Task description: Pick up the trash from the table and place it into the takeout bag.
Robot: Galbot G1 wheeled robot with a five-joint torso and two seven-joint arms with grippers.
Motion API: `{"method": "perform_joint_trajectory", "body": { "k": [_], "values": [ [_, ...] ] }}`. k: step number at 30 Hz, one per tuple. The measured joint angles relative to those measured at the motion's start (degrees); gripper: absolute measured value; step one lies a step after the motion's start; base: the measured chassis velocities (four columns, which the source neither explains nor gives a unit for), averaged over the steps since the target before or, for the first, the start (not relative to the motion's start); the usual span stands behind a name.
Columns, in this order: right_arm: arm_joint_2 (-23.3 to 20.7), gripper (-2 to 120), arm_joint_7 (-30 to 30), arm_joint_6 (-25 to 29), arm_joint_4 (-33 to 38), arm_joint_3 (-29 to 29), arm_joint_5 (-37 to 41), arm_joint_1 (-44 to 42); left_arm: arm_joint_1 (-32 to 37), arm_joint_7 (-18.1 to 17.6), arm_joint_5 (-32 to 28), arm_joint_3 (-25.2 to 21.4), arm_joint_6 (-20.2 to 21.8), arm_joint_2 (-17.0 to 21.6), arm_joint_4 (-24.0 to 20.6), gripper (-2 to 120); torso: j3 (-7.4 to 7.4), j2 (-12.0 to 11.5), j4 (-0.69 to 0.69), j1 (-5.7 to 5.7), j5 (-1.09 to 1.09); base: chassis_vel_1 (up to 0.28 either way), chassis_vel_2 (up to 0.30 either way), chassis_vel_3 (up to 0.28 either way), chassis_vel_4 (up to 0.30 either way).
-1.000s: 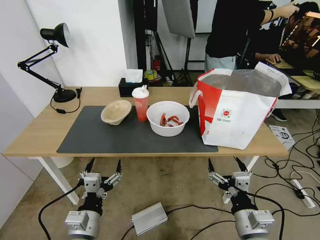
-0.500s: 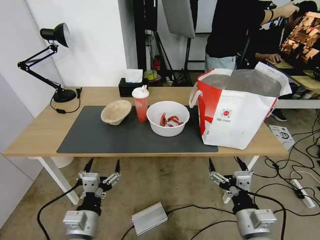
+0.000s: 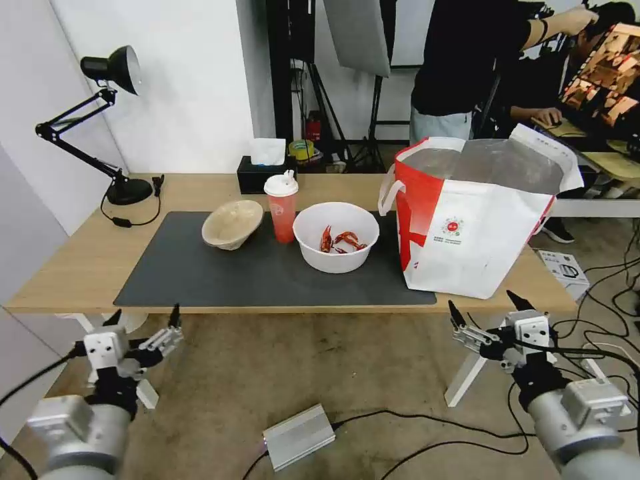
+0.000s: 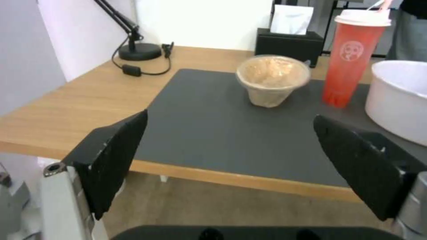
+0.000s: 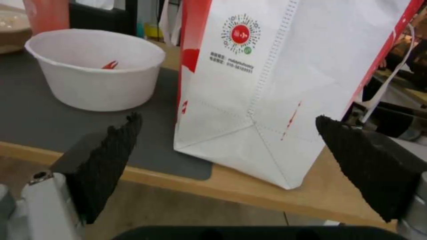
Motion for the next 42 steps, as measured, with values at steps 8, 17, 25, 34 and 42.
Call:
{"method": "perform_joint_trajectory", "body": {
  "k": [8, 17, 25, 34, 42],
  "values": [
    [0.6, 100, -0.1, 0.3, -0.1, -0.4, 0.0, 0.0, -0.1, 0.0, -1.0, -0.2, -0.7, 0.3, 0.2, 100, 0.0, 0.0, 0.0, 0.0, 0.0, 0.0, 0.0, 0.0, 0.0],
    [1.0, 100, -0.4, 0.6, -0.2, -0.9, -0.2, 0.0, -0.2, 0.2, -0.7, -0.1, -2.2, 0.1, 0.7, 100, 0.0, 0.0, 0.0, 0.0, 0.0, 0.0, 0.0, 0.0, 0.0],
    [1.3, 100, -1.4, 2.2, -0.3, -1.7, 0.2, 0.1, -0.5, 0.4, -0.6, 0.3, -2.9, -0.1, 1.1, 100, 0.0, 0.0, 0.0, 0.0, 0.01, 0.0, 0.0, 0.0, 0.0],
    [0.7, 100, -4.0, 5.9, -0.3, -2.3, 3.5, 1.0, -0.5, 0.9, -0.7, 0.9, -3.6, -0.3, 1.2, 100, 0.0, 0.0, 0.0, 0.0, 0.01, 0.0, 0.0, 0.0, 0.0],
    [-0.9, 100, -6.0, 8.7, -0.3, -2.4, 7.3, 1.8, -0.5, 1.0, -0.8, 1.2, -3.6, -0.4, 1.2, 100, 0.0, 0.0, 0.0, 0.0, 0.01, 0.0, 0.0, 0.0, 0.0]
  ]
}}
